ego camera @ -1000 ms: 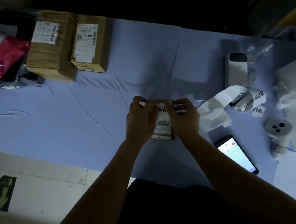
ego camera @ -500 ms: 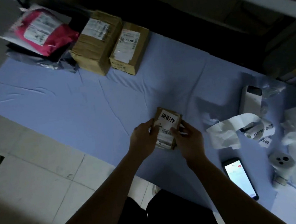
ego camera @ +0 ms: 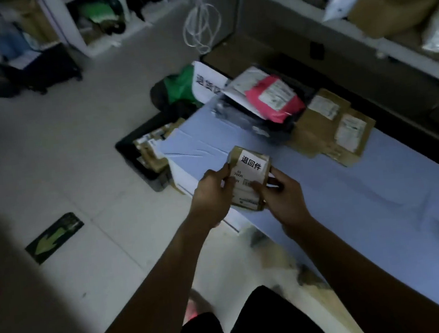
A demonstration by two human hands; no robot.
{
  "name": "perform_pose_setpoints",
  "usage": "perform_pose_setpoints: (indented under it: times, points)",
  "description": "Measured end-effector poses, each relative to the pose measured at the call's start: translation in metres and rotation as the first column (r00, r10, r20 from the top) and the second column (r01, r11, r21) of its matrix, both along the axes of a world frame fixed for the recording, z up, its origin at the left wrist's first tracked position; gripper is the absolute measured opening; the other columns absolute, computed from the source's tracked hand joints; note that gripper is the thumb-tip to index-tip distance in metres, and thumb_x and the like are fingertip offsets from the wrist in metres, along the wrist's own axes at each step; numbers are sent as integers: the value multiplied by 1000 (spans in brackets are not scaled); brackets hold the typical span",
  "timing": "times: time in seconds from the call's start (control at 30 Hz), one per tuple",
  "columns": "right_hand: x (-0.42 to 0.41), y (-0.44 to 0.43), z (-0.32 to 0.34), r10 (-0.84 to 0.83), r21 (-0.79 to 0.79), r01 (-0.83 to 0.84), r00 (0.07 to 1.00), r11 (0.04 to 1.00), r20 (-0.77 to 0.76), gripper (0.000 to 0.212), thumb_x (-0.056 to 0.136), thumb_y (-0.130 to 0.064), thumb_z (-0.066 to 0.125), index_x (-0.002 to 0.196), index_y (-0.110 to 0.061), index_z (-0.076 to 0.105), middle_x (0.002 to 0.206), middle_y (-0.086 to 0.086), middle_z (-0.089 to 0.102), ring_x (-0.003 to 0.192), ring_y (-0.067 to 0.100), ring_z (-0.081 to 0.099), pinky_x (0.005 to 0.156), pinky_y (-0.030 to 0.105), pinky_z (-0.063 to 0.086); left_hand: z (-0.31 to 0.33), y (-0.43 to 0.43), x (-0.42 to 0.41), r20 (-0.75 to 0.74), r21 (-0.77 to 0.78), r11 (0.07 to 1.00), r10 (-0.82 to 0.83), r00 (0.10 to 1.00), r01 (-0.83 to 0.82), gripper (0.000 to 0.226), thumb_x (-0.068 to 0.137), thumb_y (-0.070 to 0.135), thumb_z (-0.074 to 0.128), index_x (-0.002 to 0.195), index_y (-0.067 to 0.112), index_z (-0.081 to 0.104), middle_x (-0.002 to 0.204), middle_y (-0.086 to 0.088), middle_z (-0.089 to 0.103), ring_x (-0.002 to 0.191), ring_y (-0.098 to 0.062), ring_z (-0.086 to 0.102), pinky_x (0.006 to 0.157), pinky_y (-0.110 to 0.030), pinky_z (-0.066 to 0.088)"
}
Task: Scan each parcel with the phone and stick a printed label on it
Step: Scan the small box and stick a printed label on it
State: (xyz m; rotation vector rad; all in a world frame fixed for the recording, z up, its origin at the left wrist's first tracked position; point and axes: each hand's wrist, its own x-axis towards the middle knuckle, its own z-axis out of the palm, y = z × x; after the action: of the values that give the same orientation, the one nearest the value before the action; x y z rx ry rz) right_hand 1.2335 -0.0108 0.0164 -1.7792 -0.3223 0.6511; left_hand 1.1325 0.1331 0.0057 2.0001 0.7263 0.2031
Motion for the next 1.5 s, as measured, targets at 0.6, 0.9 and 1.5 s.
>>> perform_pose_setpoints:
  times: [0.6,0.9,1.5]
  points:
    - [-81,446,-75,0,-26,-2,997,1000,-76,44,84,-18,84,125,-12,69,106,-3,77,94,14,75,71,18,59,-65,443,-87,-159,-20,998,57,986,-61,33,102,15,55,133,6,60,108,-16,60,101,-34,63,76,-17,39]
    - [-13,602,-115,-174,-54,165,932,985,-318,36,93,-3,69,126,-19,65,109,-10,74,89,-2,73,67,18,60,-111,626,10,-258,-103,967,-250,933,231,44,107,31,43,151,26,43,119,-2,54,104,-16,56,72,-2,39]
    - [193,695,-483,-584,-356,497,787,791,-199,59,87,-9,77,139,-27,58,118,-11,73,110,6,68,98,36,58,-503,734,287,-256,-479,749,-619,743,459,63,93,18,70,149,29,43,93,36,66,89,13,66,66,-8,52]
